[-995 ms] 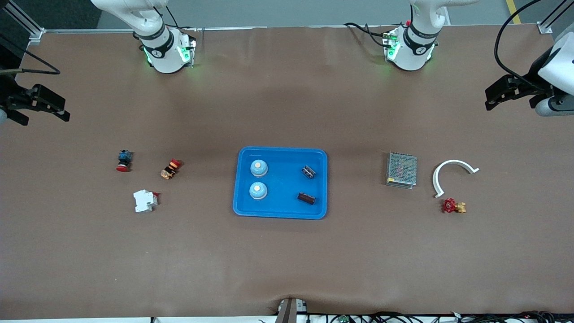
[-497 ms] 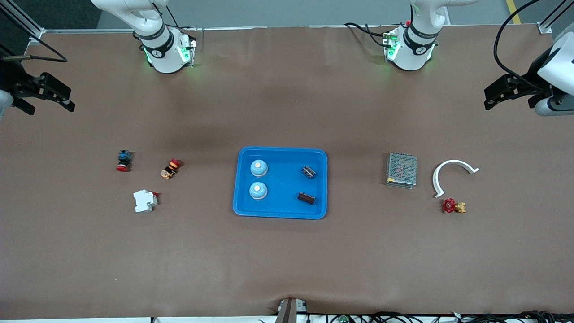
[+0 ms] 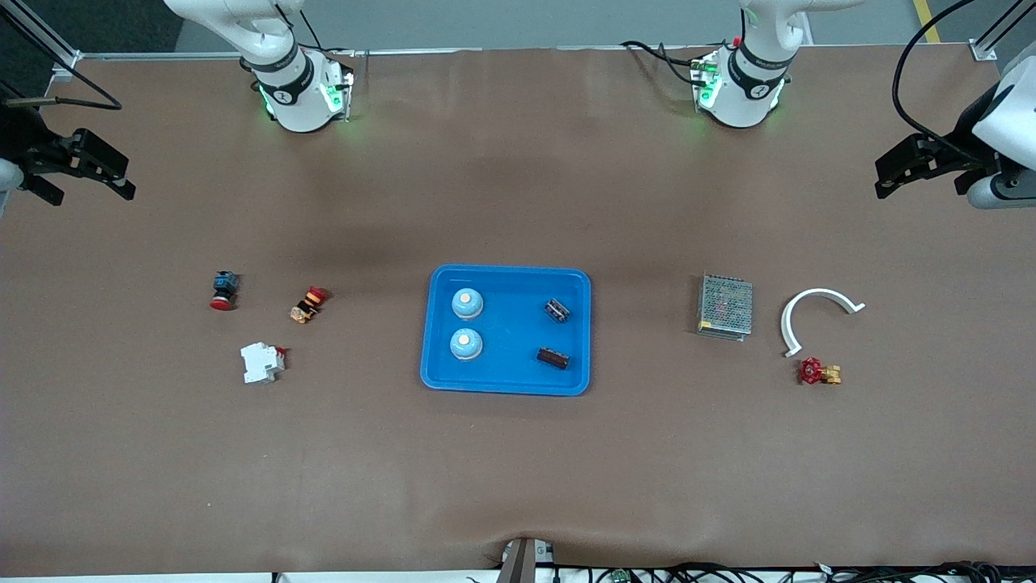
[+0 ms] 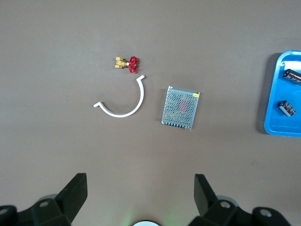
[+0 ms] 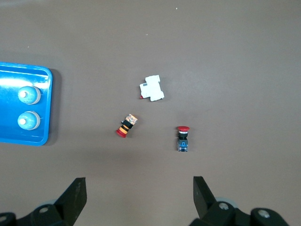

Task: Place electrolytic capacitor and blue bell in tray

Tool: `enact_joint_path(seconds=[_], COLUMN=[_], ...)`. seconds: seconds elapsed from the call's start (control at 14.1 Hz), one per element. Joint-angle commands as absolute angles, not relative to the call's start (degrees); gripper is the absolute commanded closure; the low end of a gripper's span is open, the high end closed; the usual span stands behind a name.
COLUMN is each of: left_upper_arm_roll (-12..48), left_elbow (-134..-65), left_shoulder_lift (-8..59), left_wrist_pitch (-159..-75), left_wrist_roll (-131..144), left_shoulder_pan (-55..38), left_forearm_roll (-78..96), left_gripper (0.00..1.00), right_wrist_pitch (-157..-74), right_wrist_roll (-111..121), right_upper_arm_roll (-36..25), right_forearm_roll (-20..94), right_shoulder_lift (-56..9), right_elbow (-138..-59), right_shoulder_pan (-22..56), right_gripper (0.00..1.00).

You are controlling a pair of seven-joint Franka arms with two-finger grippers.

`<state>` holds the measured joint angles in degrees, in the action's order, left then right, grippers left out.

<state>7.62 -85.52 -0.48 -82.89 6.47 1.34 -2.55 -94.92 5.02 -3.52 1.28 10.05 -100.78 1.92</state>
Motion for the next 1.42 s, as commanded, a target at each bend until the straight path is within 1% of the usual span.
enact_joint_path(seconds=[0.0,1.35], left_upper_arm_roll=[7.4,7.4], left_elbow=[-85.0,-84.9], left_shoulder_lift=[-0.7,-0.8], left_wrist_pitch=[-82.3,-82.3], left_wrist_roll=[5.2,5.2], left_shoulder_pan=[1.2,1.3], left_forearm_roll=[-2.3,-1.5], left_gripper=[0.00,0.00], right_wrist_pitch=[-95.2,-95.1], right_wrist_roll=[4.4,4.5], right_upper_arm_roll=[-3.0,-3.0], right_forearm_roll=[1.1,0.4], right_shoulder_lift=[11.4,11.4], right_elbow=[-102.0,-101.9], right_shoulder_pan=[0.9,0.9], right_gripper=[0.00,0.00])
